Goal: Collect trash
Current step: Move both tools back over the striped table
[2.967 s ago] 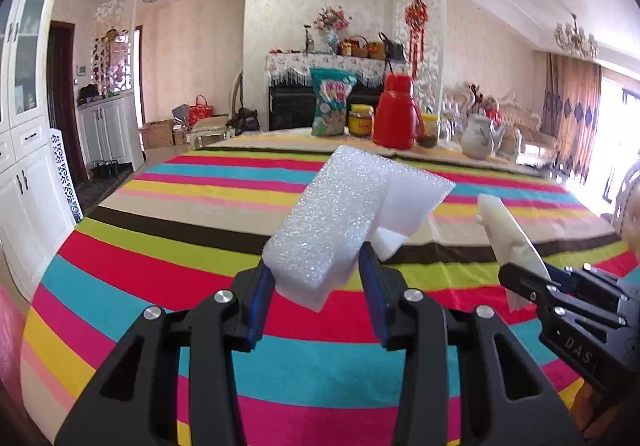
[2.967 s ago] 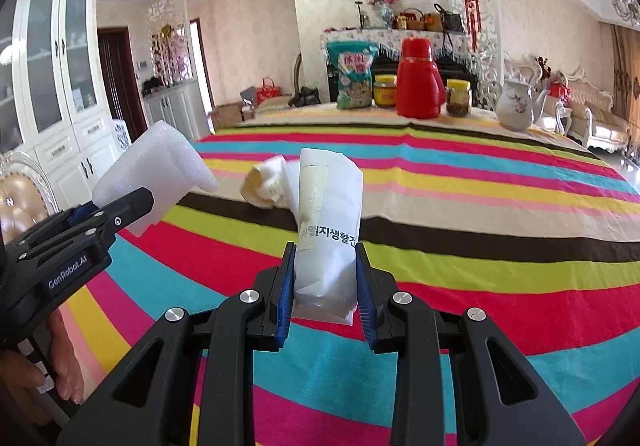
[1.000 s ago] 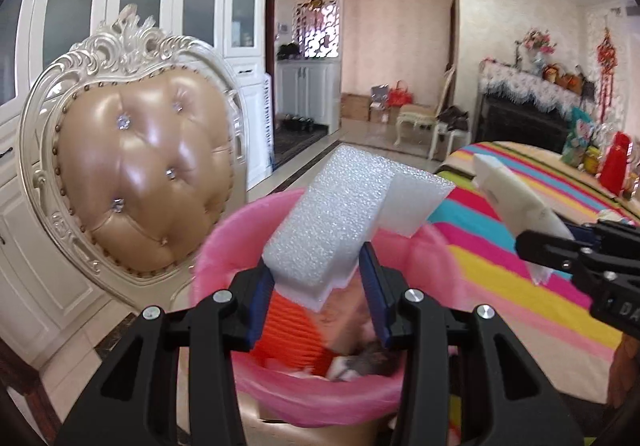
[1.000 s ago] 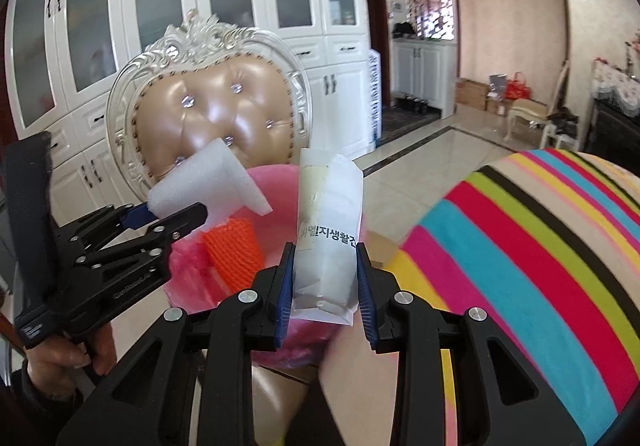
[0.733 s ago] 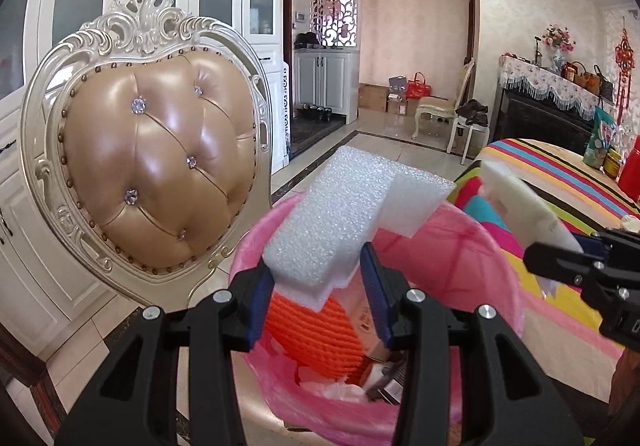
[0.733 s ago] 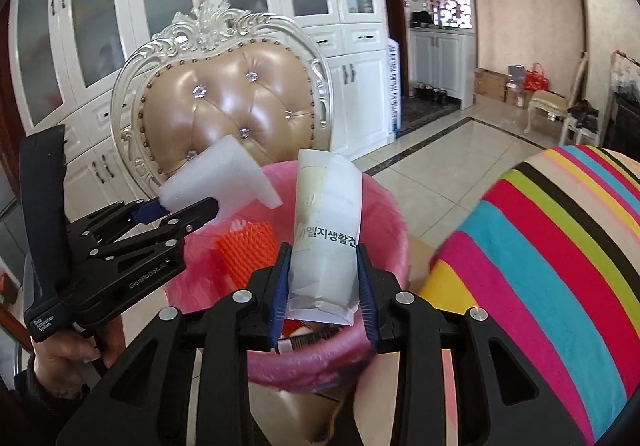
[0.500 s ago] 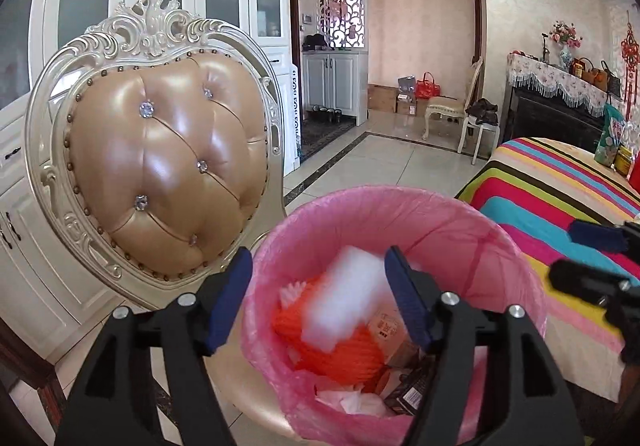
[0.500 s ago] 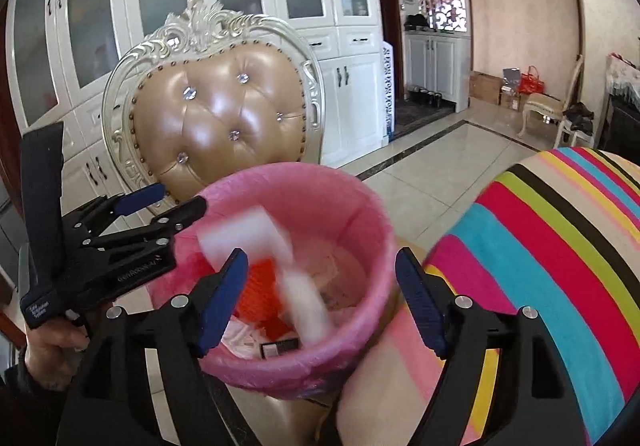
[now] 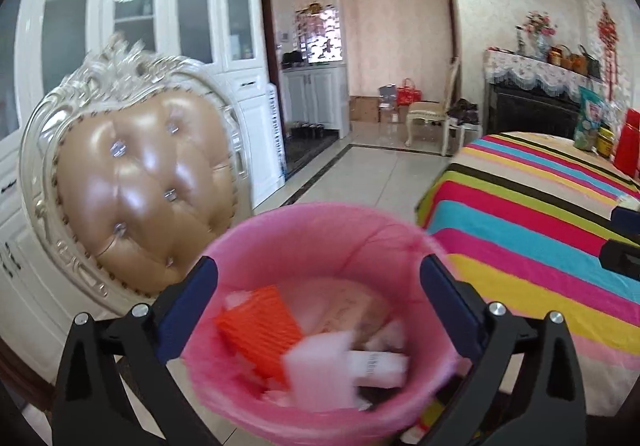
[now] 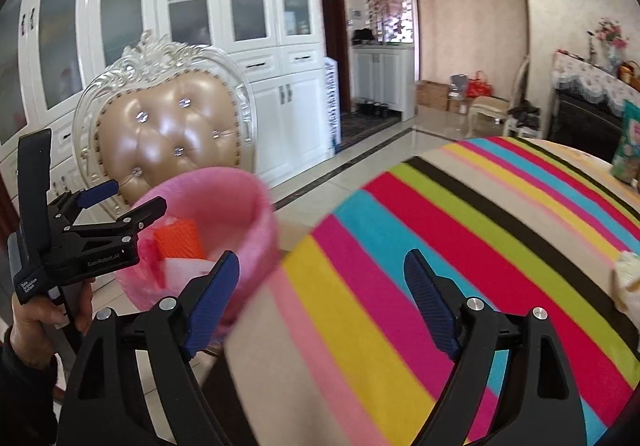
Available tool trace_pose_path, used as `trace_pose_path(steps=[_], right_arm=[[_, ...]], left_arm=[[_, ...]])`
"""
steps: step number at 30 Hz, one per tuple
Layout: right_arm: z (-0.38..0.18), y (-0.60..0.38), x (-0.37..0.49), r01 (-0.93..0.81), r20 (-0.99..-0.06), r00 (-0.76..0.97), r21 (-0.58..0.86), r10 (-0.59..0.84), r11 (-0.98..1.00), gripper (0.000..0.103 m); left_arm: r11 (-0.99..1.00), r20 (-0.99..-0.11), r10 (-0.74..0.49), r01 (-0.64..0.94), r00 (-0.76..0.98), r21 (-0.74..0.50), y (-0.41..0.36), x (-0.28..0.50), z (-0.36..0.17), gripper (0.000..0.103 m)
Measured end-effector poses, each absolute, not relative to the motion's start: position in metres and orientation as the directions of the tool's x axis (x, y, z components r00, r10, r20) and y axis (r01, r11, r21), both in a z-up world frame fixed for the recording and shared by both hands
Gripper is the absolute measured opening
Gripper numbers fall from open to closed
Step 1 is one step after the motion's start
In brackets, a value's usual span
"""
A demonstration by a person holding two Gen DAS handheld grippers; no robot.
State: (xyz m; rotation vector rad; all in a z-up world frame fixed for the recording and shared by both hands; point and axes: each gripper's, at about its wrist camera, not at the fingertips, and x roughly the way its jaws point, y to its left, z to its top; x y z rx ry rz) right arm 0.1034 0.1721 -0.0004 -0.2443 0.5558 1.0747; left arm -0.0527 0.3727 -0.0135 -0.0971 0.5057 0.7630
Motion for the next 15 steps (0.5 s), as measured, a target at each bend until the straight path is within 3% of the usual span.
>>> trace_pose_path(steps=[15], right_arm=[[-0.004,-0.015,0.180,-0.677,-0.529,0.603,0.056,0.597,0.733,0.086]], left_arm=[[0.914,-0.485,0.401,-0.374,0.777,0.157,0.205,0.083,-0.007,0.098]])
